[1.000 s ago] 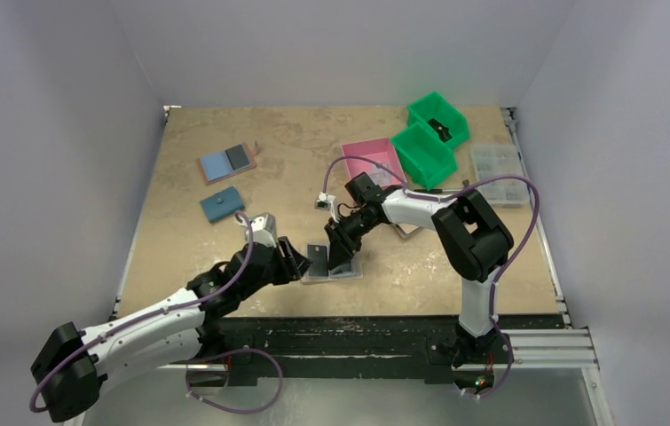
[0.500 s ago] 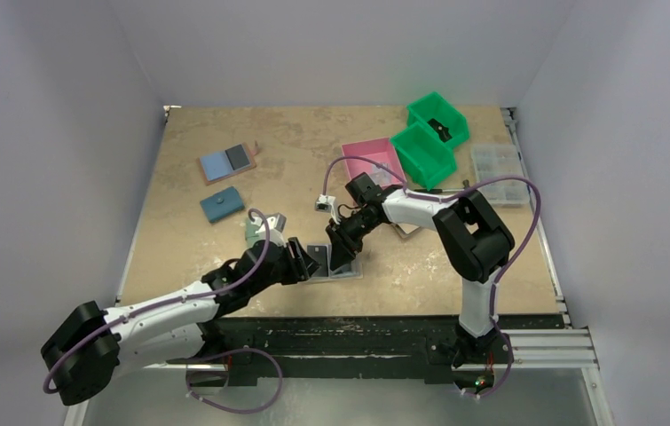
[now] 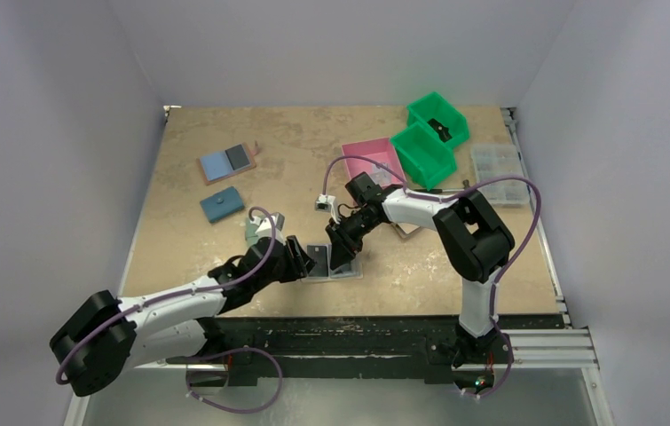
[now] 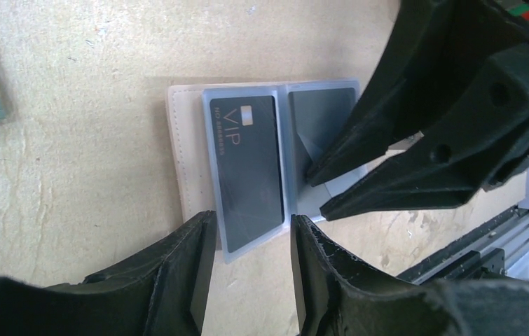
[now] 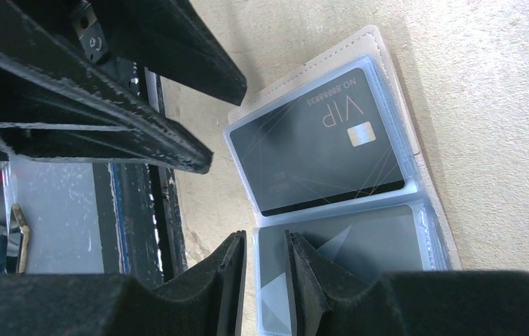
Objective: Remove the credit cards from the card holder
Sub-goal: Remove the credit card from the card holder.
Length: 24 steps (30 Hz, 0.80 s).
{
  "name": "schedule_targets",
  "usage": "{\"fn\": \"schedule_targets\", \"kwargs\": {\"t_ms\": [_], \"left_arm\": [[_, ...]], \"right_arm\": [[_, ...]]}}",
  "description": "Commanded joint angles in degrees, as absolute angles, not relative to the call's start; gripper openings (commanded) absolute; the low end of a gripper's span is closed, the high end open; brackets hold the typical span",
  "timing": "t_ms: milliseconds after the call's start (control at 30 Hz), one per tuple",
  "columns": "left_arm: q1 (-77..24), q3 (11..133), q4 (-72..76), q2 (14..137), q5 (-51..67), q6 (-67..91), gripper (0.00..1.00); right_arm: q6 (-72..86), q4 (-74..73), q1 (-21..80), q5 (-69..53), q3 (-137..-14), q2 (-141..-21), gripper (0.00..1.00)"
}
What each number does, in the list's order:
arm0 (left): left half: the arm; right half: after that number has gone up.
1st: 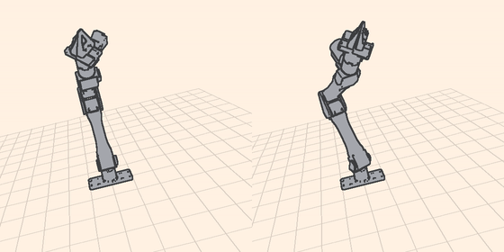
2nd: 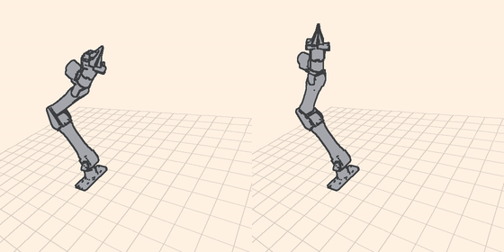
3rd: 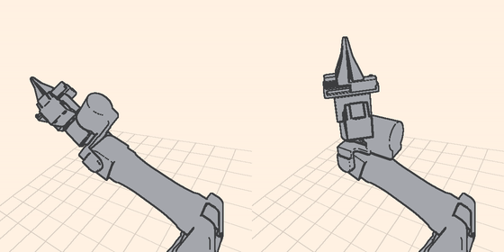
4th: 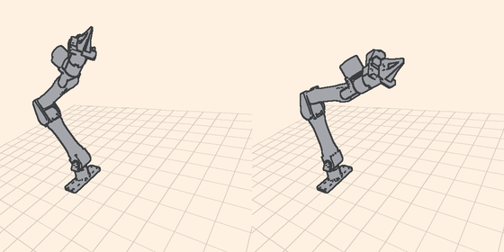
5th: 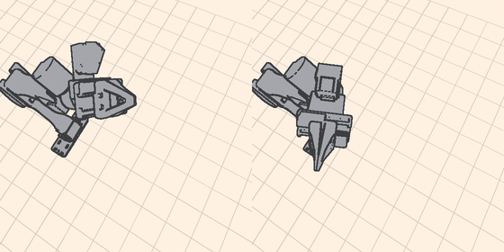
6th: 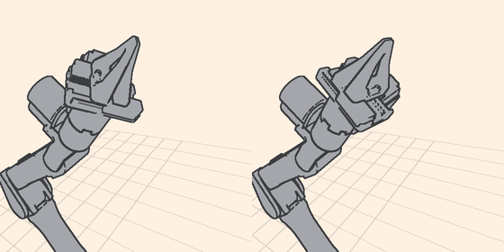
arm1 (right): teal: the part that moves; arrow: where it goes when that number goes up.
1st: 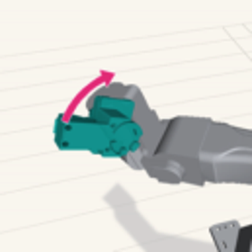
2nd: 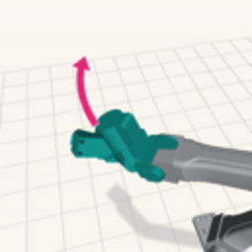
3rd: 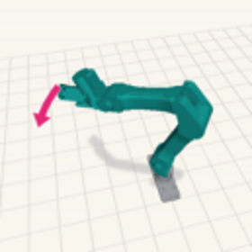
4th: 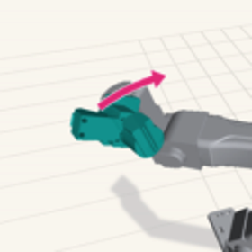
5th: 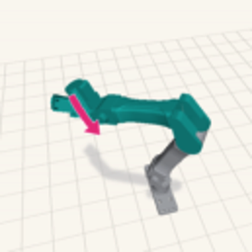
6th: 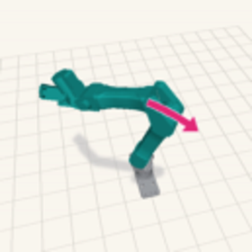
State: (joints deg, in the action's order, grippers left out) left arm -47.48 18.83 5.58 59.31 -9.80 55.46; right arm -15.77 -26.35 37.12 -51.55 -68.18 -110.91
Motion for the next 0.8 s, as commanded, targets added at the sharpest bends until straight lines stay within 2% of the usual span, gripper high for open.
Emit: {"fn": "schedule_targets", "kwargs": {"t_ms": [0, 433, 767], "left_arm": [[-46.1, 19.2, 10.2, 61.6, -9.0, 53.7, 0.45], [-44.2, 18.6, 16.1, 67.4, -5.6, 53.7, 0.35], [-43.0, 18.8, 16.6, 70.1, -4.8, 53.9, 0.41]], "right_arm": [[-16.7, -26.9, 37.4, -51.4, -70.0, -109.1, 0.34], [-17.0, -27.2, 37.4, -51.7, -70.0, -109.2, 0.33], [-17.1, -27.3, 37.4, -51.8, -70.1, -109.1, 0.34]]}}
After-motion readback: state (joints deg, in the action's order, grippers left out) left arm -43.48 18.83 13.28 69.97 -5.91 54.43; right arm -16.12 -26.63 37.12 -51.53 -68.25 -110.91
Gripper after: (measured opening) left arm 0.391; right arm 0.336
